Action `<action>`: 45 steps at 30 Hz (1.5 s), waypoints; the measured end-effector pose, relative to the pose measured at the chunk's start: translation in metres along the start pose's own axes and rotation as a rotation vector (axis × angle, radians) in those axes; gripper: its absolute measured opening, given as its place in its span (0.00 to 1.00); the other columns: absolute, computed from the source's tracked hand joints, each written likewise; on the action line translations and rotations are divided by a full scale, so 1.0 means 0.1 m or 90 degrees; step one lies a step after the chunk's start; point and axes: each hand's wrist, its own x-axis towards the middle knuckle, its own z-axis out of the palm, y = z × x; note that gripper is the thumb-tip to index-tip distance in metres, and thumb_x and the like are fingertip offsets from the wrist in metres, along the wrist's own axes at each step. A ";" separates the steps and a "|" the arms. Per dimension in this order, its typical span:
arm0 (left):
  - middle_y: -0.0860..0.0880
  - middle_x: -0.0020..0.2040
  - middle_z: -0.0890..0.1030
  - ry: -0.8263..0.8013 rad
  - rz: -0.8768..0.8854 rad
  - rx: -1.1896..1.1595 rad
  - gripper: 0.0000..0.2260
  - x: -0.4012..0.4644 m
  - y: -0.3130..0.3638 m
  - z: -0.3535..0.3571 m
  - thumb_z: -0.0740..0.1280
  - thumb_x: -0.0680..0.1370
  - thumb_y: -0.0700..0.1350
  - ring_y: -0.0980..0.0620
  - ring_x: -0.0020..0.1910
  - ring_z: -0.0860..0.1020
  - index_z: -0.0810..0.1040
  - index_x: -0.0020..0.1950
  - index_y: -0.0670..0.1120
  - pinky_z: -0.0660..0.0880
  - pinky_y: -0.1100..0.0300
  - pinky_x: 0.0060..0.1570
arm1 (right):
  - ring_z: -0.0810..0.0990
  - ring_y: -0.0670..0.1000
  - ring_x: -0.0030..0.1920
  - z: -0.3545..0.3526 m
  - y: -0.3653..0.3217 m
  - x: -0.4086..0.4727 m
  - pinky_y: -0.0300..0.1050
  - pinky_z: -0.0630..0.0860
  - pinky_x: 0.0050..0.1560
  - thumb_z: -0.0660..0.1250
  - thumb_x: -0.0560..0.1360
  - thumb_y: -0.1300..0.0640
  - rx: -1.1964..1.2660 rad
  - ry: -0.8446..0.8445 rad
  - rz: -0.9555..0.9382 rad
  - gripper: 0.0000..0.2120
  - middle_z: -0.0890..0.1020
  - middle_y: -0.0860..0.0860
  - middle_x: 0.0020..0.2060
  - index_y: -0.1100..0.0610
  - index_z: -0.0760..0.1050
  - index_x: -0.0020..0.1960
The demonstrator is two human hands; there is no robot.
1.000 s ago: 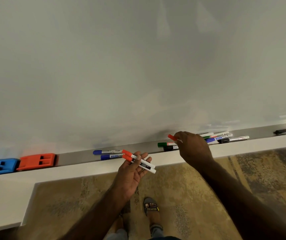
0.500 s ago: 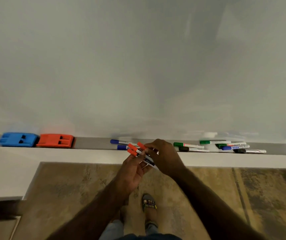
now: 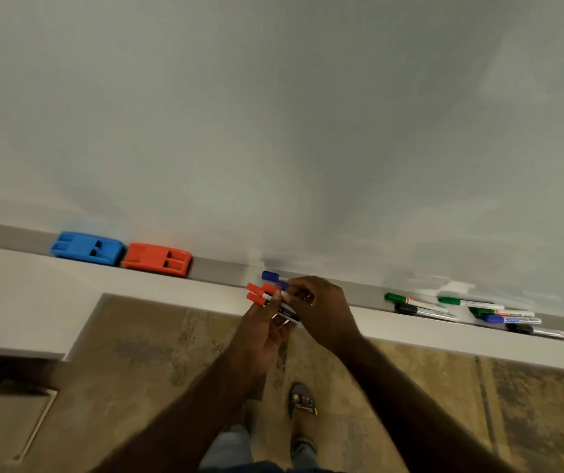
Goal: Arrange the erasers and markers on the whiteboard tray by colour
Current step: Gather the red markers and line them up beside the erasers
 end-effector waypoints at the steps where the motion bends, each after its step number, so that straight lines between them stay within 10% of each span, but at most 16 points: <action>1: 0.37 0.57 0.86 -0.005 0.012 -0.011 0.14 0.01 0.06 -0.05 0.70 0.81 0.44 0.40 0.53 0.87 0.77 0.63 0.39 0.84 0.51 0.45 | 0.81 0.42 0.47 0.05 -0.02 0.03 0.35 0.77 0.50 0.73 0.78 0.52 0.014 0.013 -0.001 0.08 0.84 0.44 0.48 0.51 0.83 0.56; 5: 0.38 0.57 0.86 -0.019 0.055 -0.068 0.13 0.10 0.30 -0.15 0.71 0.78 0.45 0.41 0.55 0.86 0.78 0.61 0.40 0.84 0.51 0.47 | 0.80 0.41 0.48 0.23 -0.01 0.13 0.26 0.71 0.47 0.72 0.78 0.54 0.058 0.069 0.049 0.08 0.83 0.44 0.50 0.51 0.83 0.57; 9: 0.35 0.61 0.84 -0.004 0.089 -0.070 0.19 0.19 0.47 -0.25 0.71 0.78 0.45 0.39 0.59 0.84 0.76 0.65 0.38 0.84 0.52 0.51 | 0.87 0.53 0.48 0.42 -0.04 0.23 0.47 0.85 0.48 0.74 0.77 0.56 0.356 0.033 0.226 0.09 0.86 0.54 0.52 0.56 0.83 0.56; 16: 0.38 0.60 0.84 -0.021 0.119 -0.079 0.12 0.29 0.68 -0.41 0.65 0.84 0.42 0.41 0.58 0.85 0.76 0.65 0.38 0.83 0.53 0.53 | 0.88 0.59 0.51 0.73 -0.21 0.36 0.50 0.85 0.48 0.76 0.73 0.67 0.723 0.018 0.362 0.14 0.88 0.59 0.50 0.61 0.82 0.57; 26: 0.43 0.64 0.82 0.134 0.178 0.068 0.15 0.28 1.18 -0.61 0.71 0.80 0.43 0.45 0.63 0.81 0.77 0.67 0.42 0.78 0.50 0.65 | 0.88 0.58 0.49 0.85 -0.25 0.49 0.50 0.85 0.48 0.78 0.71 0.68 0.693 0.064 0.384 0.12 0.88 0.60 0.48 0.63 0.84 0.54; 41: 0.45 0.49 0.83 0.207 0.195 0.455 0.10 0.39 1.45 -0.63 0.62 0.85 0.48 0.47 0.49 0.81 0.80 0.51 0.45 0.76 0.56 0.44 | 0.88 0.56 0.49 1.05 -0.35 0.70 0.48 0.86 0.48 0.75 0.76 0.64 0.508 0.076 0.377 0.07 0.87 0.56 0.49 0.54 0.84 0.50; 45: 0.40 0.50 0.84 0.203 0.181 0.458 0.12 0.42 1.49 -0.63 0.61 0.85 0.47 0.43 0.51 0.84 0.80 0.53 0.42 0.81 0.46 0.53 | 0.87 0.60 0.47 1.11 -0.41 0.73 0.56 0.85 0.52 0.73 0.77 0.60 0.355 0.051 0.325 0.08 0.87 0.56 0.43 0.49 0.83 0.42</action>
